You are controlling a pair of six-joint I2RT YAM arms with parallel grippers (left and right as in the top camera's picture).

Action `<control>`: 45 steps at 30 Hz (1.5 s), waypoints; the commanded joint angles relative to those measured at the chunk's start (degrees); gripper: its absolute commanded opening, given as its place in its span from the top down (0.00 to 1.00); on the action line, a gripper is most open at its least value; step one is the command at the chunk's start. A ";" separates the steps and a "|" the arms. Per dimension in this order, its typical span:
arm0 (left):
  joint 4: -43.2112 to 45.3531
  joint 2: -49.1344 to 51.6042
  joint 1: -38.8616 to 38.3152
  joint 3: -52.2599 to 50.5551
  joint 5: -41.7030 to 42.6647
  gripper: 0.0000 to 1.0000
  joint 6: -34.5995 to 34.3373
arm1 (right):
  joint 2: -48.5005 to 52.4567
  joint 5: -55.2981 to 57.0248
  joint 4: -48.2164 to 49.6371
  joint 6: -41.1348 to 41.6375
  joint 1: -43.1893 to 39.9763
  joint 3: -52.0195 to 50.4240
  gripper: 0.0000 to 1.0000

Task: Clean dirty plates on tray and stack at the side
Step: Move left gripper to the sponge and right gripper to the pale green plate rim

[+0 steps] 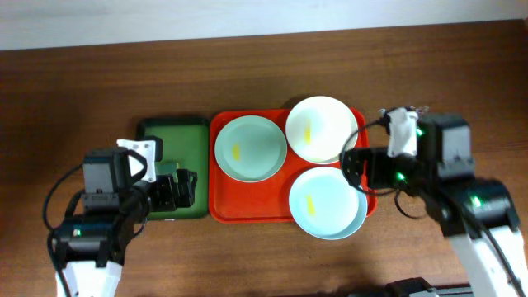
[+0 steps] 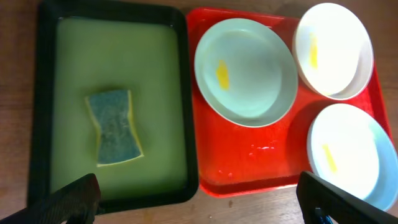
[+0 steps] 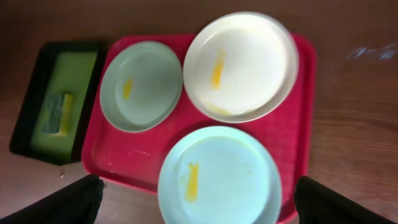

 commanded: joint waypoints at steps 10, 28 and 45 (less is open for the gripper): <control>-0.11 19.82 0.33 4.55 -7.08 0.05 -1.25 | 34.75 -2.45 20.55 10.60 12.02 1.38 0.54; -0.09 24.20 0.35 4.55 -7.10 0.11 -1.25 | 48.87 5.84 23.93 15.91 15.26 9.81 0.59; -0.07 24.24 0.33 4.55 -7.08 0.10 -1.25 | 54.27 15.21 18.64 23.82 23.91 10.19 0.71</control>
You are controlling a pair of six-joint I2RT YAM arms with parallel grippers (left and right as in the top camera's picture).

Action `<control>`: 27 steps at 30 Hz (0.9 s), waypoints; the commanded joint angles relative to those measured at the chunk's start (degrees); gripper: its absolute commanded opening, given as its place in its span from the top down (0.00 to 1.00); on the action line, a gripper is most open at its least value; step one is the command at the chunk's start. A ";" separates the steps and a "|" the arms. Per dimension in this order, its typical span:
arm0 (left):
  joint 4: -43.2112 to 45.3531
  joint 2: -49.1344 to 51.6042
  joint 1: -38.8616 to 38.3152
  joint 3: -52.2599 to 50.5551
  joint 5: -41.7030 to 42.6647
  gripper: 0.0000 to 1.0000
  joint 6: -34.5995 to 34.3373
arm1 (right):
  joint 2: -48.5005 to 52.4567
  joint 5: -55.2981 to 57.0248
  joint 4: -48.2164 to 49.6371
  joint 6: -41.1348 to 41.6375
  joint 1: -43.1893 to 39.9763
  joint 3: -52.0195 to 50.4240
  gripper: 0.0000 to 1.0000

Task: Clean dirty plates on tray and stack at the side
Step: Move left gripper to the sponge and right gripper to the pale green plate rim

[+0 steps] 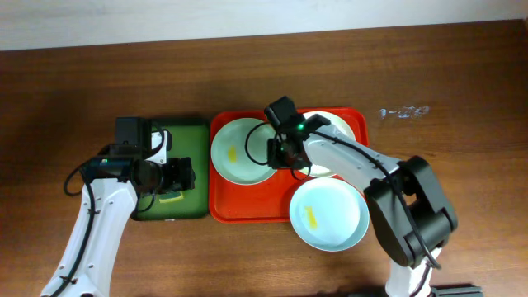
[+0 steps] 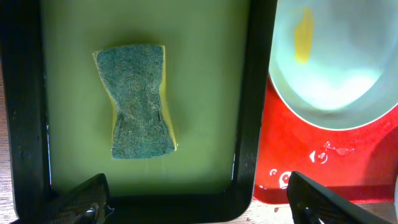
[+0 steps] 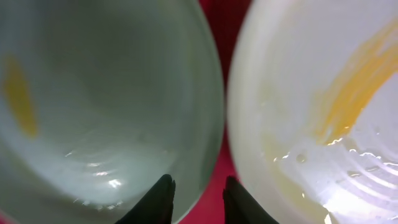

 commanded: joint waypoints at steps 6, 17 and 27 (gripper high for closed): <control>0.11 0.31 0.33 1.03 -0.44 0.11 -0.15 | 2.19 4.15 2.89 1.36 -2.21 -0.11 0.53; -1.05 0.42 0.28 0.68 -4.44 0.41 -3.06 | 1.31 2.64 -1.75 1.33 -2.54 -0.52 0.96; 7.02 15.47 0.28 0.68 -11.74 0.64 -6.62 | 0.61 2.69 -8.09 0.90 -2.49 -0.52 0.96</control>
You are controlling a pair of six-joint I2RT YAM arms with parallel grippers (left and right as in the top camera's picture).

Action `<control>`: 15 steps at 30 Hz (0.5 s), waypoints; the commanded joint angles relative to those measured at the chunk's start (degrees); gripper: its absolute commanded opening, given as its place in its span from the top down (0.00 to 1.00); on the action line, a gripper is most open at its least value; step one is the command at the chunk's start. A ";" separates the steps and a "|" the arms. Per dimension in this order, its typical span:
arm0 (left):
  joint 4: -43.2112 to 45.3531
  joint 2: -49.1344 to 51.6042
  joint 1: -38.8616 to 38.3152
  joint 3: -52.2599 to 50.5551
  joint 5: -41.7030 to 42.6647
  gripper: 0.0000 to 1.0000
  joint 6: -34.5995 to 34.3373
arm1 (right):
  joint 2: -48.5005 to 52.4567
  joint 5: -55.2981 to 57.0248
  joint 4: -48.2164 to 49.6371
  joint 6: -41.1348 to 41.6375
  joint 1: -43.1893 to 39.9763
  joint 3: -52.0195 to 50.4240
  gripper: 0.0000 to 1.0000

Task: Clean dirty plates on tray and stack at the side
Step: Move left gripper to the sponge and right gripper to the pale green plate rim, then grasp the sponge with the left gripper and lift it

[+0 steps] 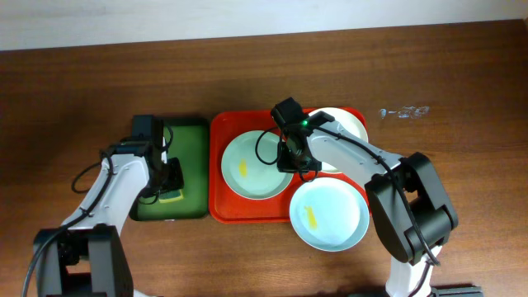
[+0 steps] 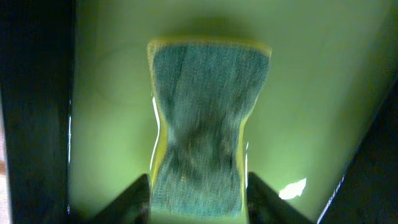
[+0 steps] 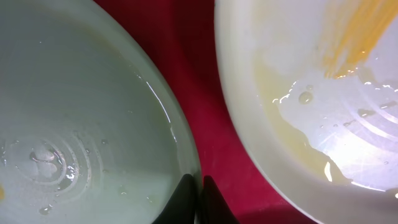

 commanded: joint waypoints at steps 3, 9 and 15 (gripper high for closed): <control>2.34 0.94 0.24 0.55 0.44 0.60 2.01 | -0.04 0.72 -0.85 -0.50 -0.37 -0.90 0.95; 6.08 1.16 0.24 -3.10 0.26 0.65 2.01 | -0.04 0.74 0.04 -0.50 -0.37 -0.90 0.63; 8.57 1.16 0.24 -5.14 0.11 0.68 2.01 | 0.00 0.76 2.23 -0.52 -0.37 -0.92 0.64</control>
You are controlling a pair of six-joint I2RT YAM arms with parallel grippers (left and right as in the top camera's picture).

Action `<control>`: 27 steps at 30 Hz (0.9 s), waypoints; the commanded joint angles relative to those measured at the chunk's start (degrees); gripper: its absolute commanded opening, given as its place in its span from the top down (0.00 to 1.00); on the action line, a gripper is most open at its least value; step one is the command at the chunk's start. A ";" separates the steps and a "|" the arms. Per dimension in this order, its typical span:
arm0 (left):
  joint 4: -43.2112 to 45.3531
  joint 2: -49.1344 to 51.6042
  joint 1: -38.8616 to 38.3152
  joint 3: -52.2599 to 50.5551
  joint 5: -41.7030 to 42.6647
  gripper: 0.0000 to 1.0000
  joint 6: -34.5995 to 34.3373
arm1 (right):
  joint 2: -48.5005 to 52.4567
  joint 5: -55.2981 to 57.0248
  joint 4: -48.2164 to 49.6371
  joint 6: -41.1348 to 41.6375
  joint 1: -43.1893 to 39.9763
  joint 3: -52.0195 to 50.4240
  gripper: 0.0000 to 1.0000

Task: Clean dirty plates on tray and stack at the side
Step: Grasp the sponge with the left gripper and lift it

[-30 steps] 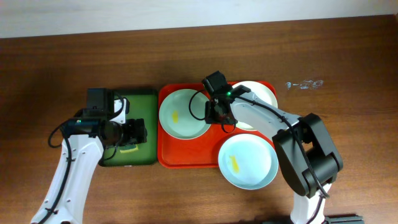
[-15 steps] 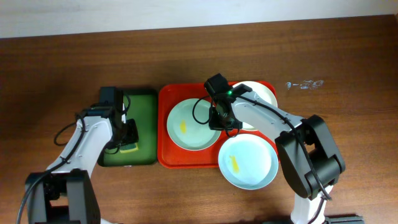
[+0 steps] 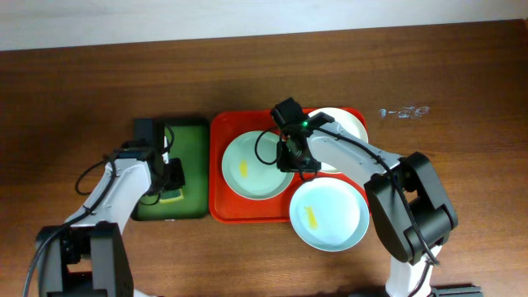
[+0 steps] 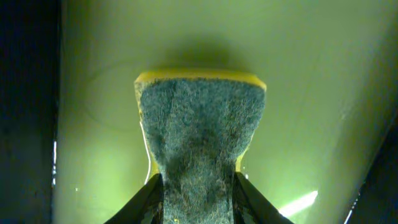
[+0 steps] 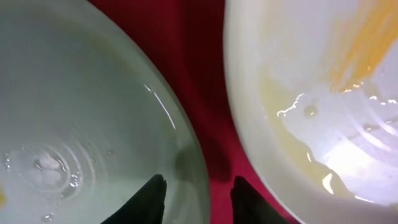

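A green-topped yellow sponge point(image 4: 199, 124) lies in the soapy green water of the black basin point(image 3: 188, 136). My left gripper point(image 4: 198, 196) is shut on its narrow waist, a finger pressed against each side. On the red tray point(image 3: 216, 210) sit a pale green plate point(image 3: 247, 177), a white plate point(image 3: 346, 124) and a light blue plate point(image 3: 330, 219), each with a yellow smear. My right gripper point(image 5: 198, 186) stands open astride the right rim of the pale green plate point(image 5: 74, 124), with the white plate point(image 5: 323, 93) just to its right.
The basin stands directly left of the tray, their edges touching. The light blue plate overhangs the tray's front right corner. Bare wooden table point(image 3: 462, 82) lies on all sides, with a small clear scrap point(image 3: 404, 110) at the back right.
My left gripper's fingers have come in from beside the sponge and now press its sides. My right gripper was pinched on the green plate's rim and now stands open astride it.
Both arms were back from the tray, grippers open. Then the left hung over the basin and the right straddled the green plate's right rim. The right then pinched that rim with the plate shifted slightly right, and has now let go; the left has shut on the sponge.
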 commanded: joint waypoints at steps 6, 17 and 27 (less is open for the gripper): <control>1.55 0.83 0.24 -1.84 0.22 0.80 0.70 | 0.00 2.43 3.69 -0.17 -0.35 -0.42 0.75; 4.37 0.83 0.24 -1.79 0.22 1.00 3.10 | -0.24 -0.96 1.70 -10.34 -0.42 0.02 0.96; 5.07 3.72 0.24 -1.81 0.22 0.94 3.08 | 0.00 1.36 3.34 -10.05 -0.42 0.07 0.80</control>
